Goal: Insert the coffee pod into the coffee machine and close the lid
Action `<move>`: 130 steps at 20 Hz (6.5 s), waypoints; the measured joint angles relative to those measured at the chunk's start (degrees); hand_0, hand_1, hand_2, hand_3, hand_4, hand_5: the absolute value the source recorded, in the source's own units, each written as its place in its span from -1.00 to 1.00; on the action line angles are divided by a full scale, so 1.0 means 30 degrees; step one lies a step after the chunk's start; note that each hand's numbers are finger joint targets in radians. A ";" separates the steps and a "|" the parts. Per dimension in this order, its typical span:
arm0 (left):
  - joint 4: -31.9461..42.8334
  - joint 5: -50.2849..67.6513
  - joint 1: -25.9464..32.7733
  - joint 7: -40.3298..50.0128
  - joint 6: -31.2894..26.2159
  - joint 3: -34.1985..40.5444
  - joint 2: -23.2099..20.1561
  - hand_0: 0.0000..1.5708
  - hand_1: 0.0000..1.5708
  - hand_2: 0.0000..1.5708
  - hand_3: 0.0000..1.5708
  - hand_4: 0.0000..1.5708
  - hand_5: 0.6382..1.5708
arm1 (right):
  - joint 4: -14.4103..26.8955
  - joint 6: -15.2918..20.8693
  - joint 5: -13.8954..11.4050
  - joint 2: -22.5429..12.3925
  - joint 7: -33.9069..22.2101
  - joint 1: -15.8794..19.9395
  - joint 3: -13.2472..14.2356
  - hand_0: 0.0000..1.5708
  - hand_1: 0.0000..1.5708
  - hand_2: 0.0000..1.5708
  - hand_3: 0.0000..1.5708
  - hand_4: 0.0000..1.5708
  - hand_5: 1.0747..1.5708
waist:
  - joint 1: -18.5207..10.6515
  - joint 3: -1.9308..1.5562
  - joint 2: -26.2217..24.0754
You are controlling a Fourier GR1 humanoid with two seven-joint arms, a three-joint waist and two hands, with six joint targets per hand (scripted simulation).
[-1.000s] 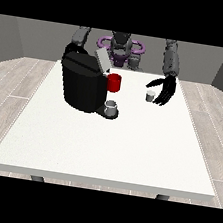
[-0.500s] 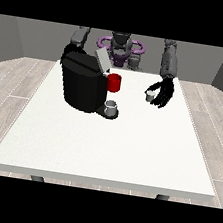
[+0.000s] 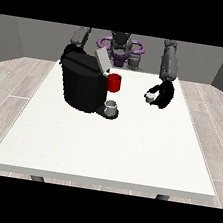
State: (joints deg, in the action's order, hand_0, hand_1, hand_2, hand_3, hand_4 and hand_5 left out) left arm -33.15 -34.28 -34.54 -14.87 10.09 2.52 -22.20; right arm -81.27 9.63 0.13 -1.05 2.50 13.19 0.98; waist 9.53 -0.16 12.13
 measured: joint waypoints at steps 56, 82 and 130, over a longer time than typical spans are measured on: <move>-0.1189 -0.0520 -1.0768 0.2817 -0.6024 0.1606 -0.1313 0.68 0.68 0.69 0.56 -0.35 1.00 | 0.0951 0.0102 0.0078 -0.0159 0.0037 0.2270 0.0218 -1.00 -1.00 -1.00 -1.00 -0.33 1.00 | 0.2420 0.0049 0.0835; -0.0606 -0.1083 -1.0849 0.2858 -0.6371 0.1478 -0.0586 0.55 0.55 0.59 0.47 -0.41 1.00 | 0.0839 -0.0150 0.0597 -0.0388 0.0247 0.1648 0.0698 -1.00 -1.00 -1.00 -1.00 -0.49 1.00 | 0.2245 0.0045 0.0633; -0.1356 -0.2070 -0.8429 0.1843 -0.7500 0.1102 0.0356 -1.00 -1.00 -1.00 -1.00 -1.00 1.00 | 0.1807 0.0066 0.1011 -0.0315 0.1152 -0.0362 0.1323 -1.00 -1.00 -1.00 -1.00 -0.49 1.00 | 0.0488 0.0054 -0.2303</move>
State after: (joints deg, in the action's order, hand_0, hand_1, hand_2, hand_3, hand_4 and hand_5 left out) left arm -37.22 -40.49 -59.83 -9.35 -12.41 5.82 -21.13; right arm -75.85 9.82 3.16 -2.00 5.95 12.10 4.95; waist 10.99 0.00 5.22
